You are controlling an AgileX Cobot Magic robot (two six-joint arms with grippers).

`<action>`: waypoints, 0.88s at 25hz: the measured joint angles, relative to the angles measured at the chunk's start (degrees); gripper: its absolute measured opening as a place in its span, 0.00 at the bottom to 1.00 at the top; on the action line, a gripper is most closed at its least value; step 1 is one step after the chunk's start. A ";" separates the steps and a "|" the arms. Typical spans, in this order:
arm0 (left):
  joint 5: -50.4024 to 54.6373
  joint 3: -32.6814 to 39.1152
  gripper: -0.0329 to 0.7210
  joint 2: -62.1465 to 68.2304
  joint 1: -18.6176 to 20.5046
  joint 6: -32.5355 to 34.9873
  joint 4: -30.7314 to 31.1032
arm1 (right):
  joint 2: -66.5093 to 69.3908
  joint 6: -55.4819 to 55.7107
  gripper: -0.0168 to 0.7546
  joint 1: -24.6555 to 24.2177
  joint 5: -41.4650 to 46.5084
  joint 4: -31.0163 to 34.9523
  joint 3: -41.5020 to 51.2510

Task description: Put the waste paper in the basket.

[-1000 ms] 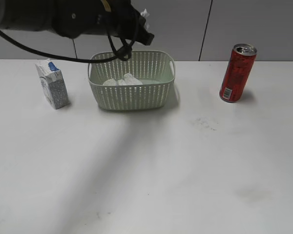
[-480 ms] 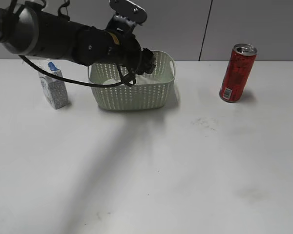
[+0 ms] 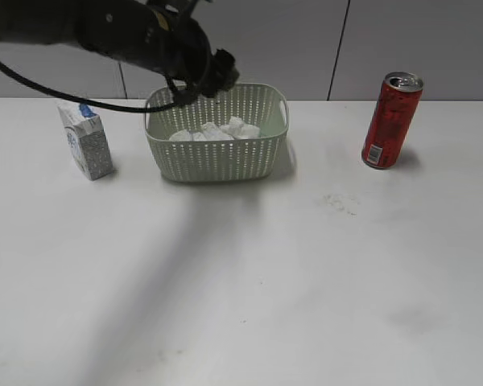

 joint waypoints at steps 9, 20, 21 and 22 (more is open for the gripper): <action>19.45 0.00 0.85 -12.20 12.76 -1.66 -0.98 | 0.00 0.00 0.75 0.00 0.00 0.00 0.00; 43.72 0.00 0.83 -21.49 27.36 -9.48 0.01 | 0.00 0.35 0.75 0.00 0.00 -0.16 0.00; 46.20 0.00 0.83 -21.74 27.85 -9.55 0.06 | 0.00 1.50 0.75 0.00 0.00 -0.24 0.00; 48.58 0.00 0.83 -21.97 28.10 -9.70 0.12 | 0.00 3.10 0.75 0.00 0.00 -0.24 0.00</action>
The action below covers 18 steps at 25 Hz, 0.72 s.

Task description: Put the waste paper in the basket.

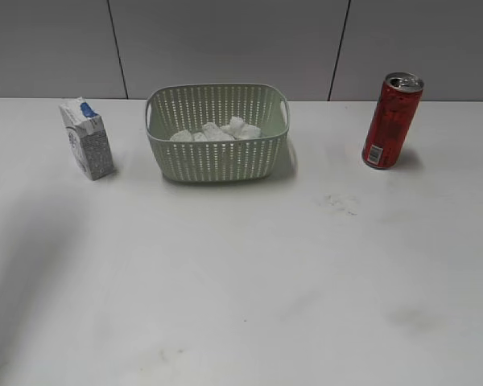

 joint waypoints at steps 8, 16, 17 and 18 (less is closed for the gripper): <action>9.73 4.48 0.83 -2.67 0.37 -0.05 2.39 | 0.00 3.73 0.75 0.00 0.00 0.38 0.00; 8.45 21.00 0.83 -17.63 0.43 -0.17 2.45 | 0.00 2.99 0.75 0.00 0.00 0.34 0.00; 7.96 23.15 0.83 -20.11 0.43 -0.17 2.45 | 0.00 2.99 0.75 0.00 0.00 0.34 0.00; 7.33 24.96 0.83 -22.68 0.43 -0.17 2.45 | 0.00 2.99 0.75 0.00 0.00 0.34 0.00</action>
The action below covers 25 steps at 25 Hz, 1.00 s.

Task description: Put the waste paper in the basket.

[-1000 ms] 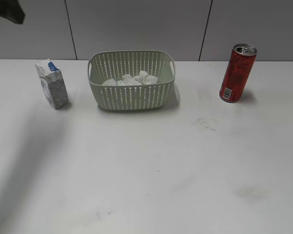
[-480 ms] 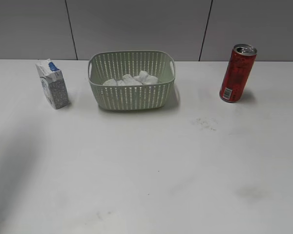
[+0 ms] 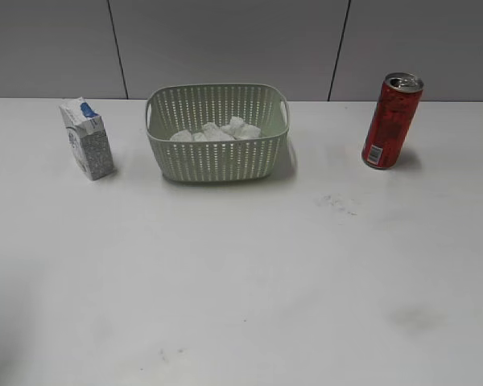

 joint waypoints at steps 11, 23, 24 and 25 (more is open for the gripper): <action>-4.39 19.58 0.83 -25.52 0.00 -3.46 0.00 | 0.00 -0.11 0.75 0.00 0.00 0.05 0.00; -5.26 28.47 0.83 -46.64 0.00 -5.60 0.05 | 0.00 -0.11 0.75 0.00 0.00 0.05 0.00; -5.26 28.47 0.83 -48.17 0.00 -5.60 0.05 | 0.00 -0.11 0.75 0.00 0.00 0.05 0.00; -5.26 28.47 0.83 -49.61 0.00 -5.60 0.05 | 0.00 -0.11 0.75 0.00 0.00 0.05 0.00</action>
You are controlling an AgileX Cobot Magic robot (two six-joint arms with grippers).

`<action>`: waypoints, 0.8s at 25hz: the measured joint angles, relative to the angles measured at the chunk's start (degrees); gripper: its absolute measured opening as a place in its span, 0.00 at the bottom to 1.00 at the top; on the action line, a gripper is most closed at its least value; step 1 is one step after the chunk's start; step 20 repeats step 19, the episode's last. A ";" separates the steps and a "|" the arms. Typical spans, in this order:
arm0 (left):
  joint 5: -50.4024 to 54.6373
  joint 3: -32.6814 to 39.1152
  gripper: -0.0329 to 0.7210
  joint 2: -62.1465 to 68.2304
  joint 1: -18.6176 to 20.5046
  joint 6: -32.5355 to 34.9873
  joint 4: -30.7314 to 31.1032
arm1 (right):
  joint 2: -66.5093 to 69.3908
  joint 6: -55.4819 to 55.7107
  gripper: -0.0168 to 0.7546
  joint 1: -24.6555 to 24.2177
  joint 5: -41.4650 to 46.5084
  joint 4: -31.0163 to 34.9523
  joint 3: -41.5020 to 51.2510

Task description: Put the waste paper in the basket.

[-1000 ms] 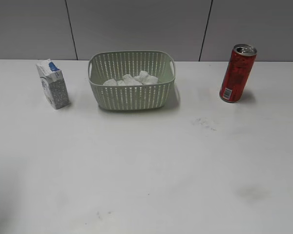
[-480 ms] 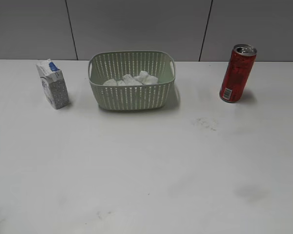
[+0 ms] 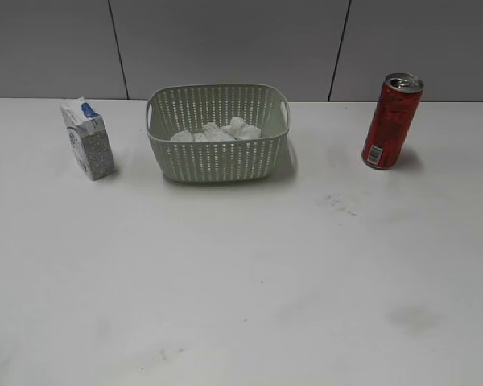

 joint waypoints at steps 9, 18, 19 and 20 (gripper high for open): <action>0.04 0.00 0.83 -10.20 0.00 -0.37 0.00 | 0.00 0.00 0.75 0.00 0.00 0.05 0.00; 0.18 0.37 0.83 -18.19 0.00 -0.48 0.00 | 0.00 0.00 0.75 0.00 0.00 0.05 0.00; 0.18 0.37 0.83 -18.33 0.00 -0.48 0.08 | 0.00 0.00 0.75 0.00 -0.07 0.17 0.00; 0.18 0.37 0.83 -18.33 0.00 -0.48 0.08 | 0.00 0.00 0.75 0.00 -0.07 0.17 0.00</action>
